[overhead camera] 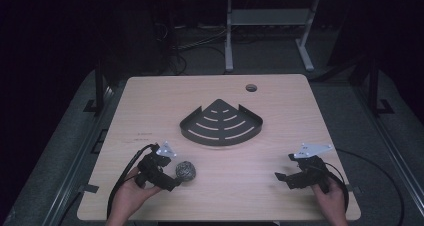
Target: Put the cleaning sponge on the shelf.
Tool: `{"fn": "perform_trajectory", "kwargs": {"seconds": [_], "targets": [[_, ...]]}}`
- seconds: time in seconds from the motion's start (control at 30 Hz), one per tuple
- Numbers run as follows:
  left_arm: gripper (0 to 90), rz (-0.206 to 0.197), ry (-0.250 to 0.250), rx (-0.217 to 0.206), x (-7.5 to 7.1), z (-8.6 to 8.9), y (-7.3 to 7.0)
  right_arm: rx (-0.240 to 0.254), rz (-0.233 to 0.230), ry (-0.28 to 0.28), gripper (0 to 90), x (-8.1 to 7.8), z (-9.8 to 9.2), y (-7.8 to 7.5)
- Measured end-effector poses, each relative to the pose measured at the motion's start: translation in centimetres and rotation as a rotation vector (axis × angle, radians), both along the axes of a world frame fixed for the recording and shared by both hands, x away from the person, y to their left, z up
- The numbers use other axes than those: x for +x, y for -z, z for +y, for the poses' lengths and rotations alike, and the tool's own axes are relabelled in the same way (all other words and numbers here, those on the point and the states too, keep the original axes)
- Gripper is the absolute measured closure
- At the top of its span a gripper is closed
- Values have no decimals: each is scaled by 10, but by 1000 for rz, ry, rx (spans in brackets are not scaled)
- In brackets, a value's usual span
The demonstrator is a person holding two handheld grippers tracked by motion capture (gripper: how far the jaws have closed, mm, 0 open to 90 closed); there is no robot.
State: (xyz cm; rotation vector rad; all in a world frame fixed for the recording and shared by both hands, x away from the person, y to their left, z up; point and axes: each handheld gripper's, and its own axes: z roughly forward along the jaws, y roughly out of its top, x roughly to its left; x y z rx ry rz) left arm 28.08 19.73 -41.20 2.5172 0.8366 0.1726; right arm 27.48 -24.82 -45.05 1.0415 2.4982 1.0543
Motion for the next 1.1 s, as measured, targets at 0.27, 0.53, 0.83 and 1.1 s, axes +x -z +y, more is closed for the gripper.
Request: {"fn": "perform_trajectory", "kwargs": {"seconds": [0.27, 0.53, 0.83, 1.1], "targets": [[186, 16, 16, 17, 7, -10, 5, 6, 1, 1, 138, 0, 0, 0], [193, 41, 27, 39, 13, -18, 9, 4, -2, -3, 139, 0, 0, 0], [203, 58, 32, 50, 17, -22, 15, 5, -1, -4, 139, 0, 0, 0], [224, 72, 44, 74, 22, -26, 18, 5, -1, -6, 139, 1, 1, 0]]}}
